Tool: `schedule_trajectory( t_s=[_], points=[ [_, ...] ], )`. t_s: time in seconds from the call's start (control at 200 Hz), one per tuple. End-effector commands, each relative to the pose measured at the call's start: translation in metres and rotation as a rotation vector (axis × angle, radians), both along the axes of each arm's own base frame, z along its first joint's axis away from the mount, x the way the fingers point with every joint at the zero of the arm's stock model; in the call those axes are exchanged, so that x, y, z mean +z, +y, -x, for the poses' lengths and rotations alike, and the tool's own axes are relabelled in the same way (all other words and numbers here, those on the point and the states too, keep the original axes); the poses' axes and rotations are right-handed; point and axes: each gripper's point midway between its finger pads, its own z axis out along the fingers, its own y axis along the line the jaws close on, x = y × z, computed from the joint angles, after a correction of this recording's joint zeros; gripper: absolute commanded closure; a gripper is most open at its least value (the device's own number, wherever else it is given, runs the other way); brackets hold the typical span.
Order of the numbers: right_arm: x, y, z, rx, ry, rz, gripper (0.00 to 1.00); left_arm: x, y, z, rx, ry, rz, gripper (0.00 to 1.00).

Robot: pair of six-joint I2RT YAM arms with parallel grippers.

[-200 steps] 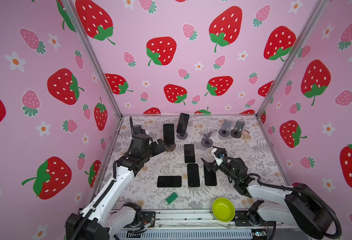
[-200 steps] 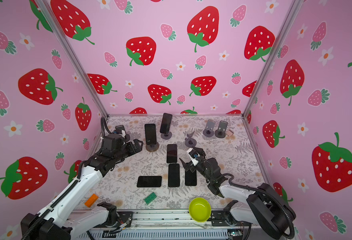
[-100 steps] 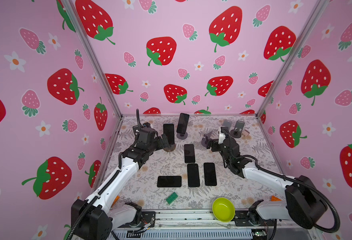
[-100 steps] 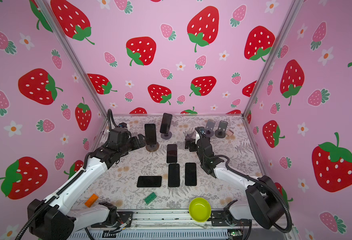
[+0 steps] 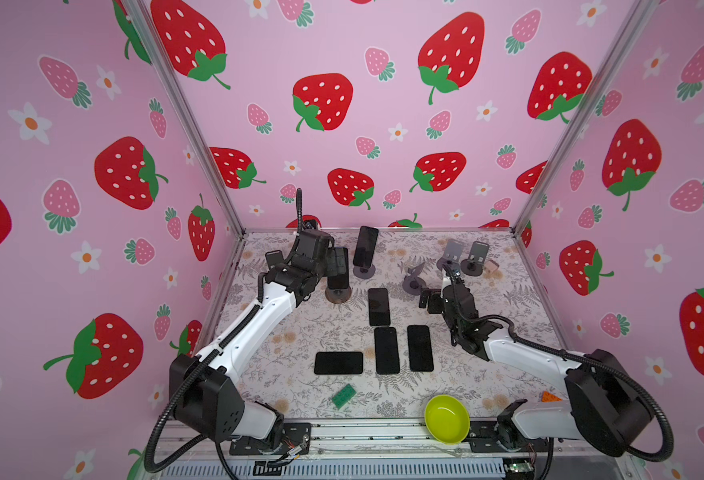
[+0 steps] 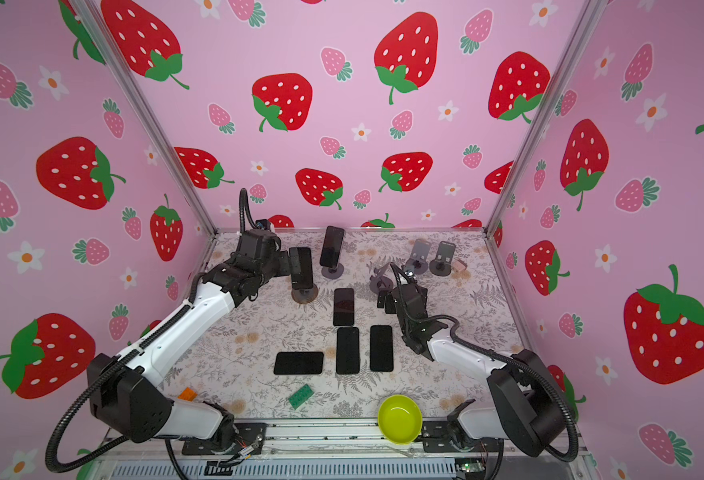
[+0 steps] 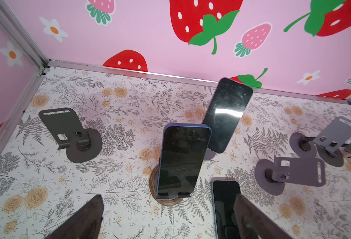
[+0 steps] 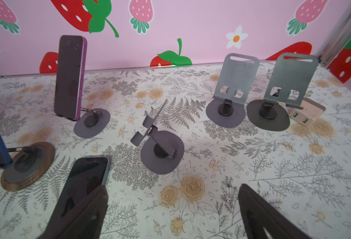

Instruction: Remove the phone from the phone stand

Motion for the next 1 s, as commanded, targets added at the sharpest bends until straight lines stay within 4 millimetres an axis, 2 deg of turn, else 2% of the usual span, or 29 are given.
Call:
schedule_trajectory(
  t_s=[0.0,0.175,0.33,0.625,0.855,0.996],
  points=[
    [-0.002,-0.009,-0.001,-0.051,-0.003,-0.016,0.00,0.012,0.003,-0.007,0.020,-0.001,-0.048,0.01],
    [-0.010,-0.021,0.010,-0.061,-0.037,-0.011,0.00,0.015,-0.015,-0.019,-0.020,0.038,-0.076,0.01],
    [-0.015,-0.033,0.018,-0.074,-0.054,0.014,0.00,0.007,-0.024,-0.031,-0.025,0.071,-0.082,0.01],
    [-0.036,-0.051,0.038,-0.080,-0.045,0.030,0.00,-0.028,-0.021,-0.061,0.024,0.184,-0.102,0.01],
    [-0.032,-0.056,0.040,-0.084,-0.082,0.047,0.00,-0.048,-0.018,-0.080,0.026,0.219,-0.101,0.01],
    [-0.030,-0.048,0.039,-0.049,-0.076,0.044,0.00,-0.063,-0.026,-0.092,-0.016,0.264,-0.059,0.01]
  ],
)
